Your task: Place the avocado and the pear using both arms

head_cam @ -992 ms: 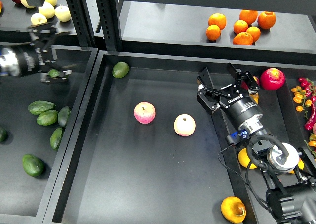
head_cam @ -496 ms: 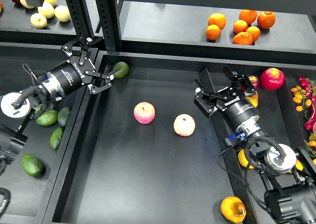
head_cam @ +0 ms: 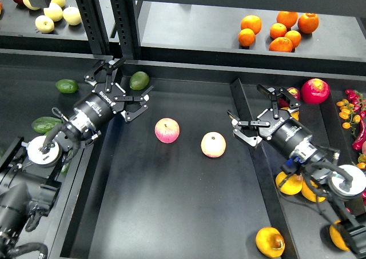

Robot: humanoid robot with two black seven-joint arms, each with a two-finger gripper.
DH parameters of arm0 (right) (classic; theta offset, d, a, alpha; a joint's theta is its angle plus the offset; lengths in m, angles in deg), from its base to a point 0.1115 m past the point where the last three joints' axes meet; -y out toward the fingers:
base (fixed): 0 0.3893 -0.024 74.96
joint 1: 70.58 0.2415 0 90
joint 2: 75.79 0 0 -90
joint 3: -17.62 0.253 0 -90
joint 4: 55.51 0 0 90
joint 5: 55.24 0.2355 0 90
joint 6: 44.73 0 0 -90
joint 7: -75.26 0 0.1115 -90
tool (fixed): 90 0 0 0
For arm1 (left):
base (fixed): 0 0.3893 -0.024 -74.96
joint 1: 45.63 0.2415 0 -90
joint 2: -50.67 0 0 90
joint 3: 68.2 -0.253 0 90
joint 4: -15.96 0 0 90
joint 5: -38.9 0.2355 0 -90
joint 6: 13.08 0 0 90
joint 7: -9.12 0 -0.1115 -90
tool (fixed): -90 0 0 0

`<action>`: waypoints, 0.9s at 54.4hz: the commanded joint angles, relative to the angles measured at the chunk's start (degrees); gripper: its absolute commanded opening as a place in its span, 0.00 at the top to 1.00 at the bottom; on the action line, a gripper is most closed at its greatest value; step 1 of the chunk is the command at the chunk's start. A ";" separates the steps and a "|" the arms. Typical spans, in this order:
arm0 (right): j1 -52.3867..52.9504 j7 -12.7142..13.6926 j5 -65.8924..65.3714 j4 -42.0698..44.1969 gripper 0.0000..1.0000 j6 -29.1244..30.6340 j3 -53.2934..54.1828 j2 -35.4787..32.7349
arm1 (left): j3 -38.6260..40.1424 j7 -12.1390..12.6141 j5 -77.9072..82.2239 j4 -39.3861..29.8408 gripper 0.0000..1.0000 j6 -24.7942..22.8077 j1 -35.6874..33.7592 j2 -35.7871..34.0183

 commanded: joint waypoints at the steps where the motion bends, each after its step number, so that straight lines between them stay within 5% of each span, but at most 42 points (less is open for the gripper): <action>1: 1.05 0.29 0.05 -0.12 0.00 0.45 -2.62 -2.03 | 1.63 0.00 -0.01 -1.04 0.01 0.00 3.34 0.02; 29: 9.22 5.12 -0.13 -0.12 0.00 3.17 -16.24 -12.49 | 1.01 0.00 -13.28 -10.26 0.01 0.00 15.56 0.02; 37: 13.53 10.09 -0.30 0.06 0.00 7.91 -23.26 -18.46 | 0.66 0.00 -13.98 -11.93 0.01 0.00 18.81 0.02; 49: 25.04 10.09 -6.36 0.68 0.00 19.96 -36.01 -28.22 | 0.66 0.00 -13.98 -12.81 0.01 0.00 21.10 0.02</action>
